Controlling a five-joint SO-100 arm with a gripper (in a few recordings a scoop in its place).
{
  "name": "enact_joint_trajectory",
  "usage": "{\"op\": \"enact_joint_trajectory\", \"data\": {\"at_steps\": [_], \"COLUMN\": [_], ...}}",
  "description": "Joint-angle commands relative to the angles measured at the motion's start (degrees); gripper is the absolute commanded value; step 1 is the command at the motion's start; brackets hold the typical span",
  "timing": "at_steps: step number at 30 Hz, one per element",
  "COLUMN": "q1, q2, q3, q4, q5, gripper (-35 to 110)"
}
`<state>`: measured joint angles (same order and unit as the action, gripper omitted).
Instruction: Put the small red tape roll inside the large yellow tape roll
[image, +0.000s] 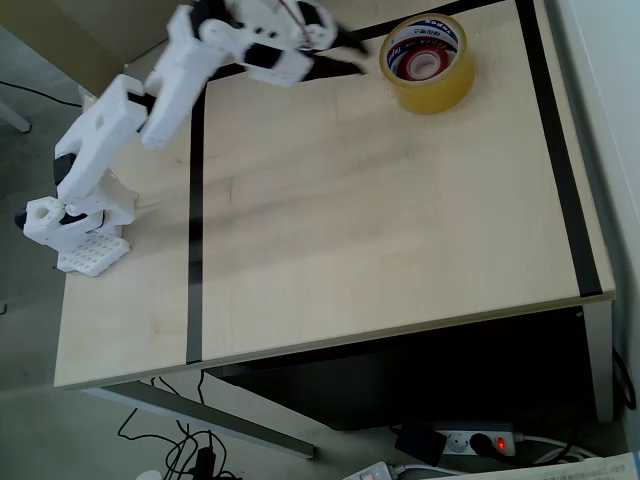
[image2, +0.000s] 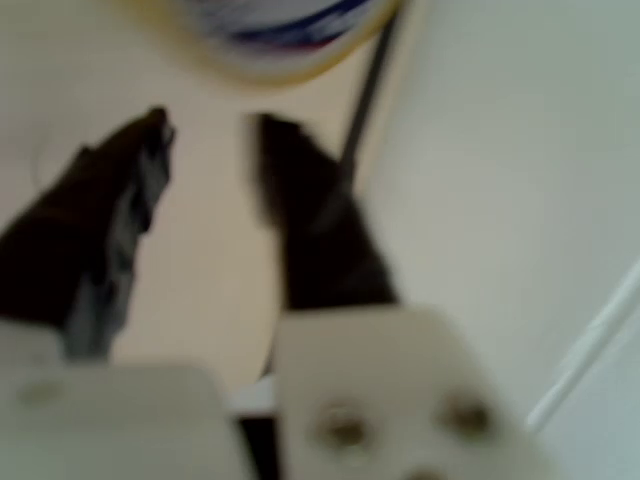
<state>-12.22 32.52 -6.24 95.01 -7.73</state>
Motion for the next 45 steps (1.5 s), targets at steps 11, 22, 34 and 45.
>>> {"op": "enact_joint_trajectory", "data": {"at_steps": [11, 22, 34, 45], "q1": [-17.75, -25.14, -25.14, -6.33], "q2": [77.52, 159.26, 159.26, 158.47], "q3": [57.39, 137.46, 178.68, 184.83], "q4": [8.44, -8.17, -33.13, -36.47], "q5": [2.99, 4.22, 4.39, 4.13], "gripper": [0, 0, 0, 0]}}
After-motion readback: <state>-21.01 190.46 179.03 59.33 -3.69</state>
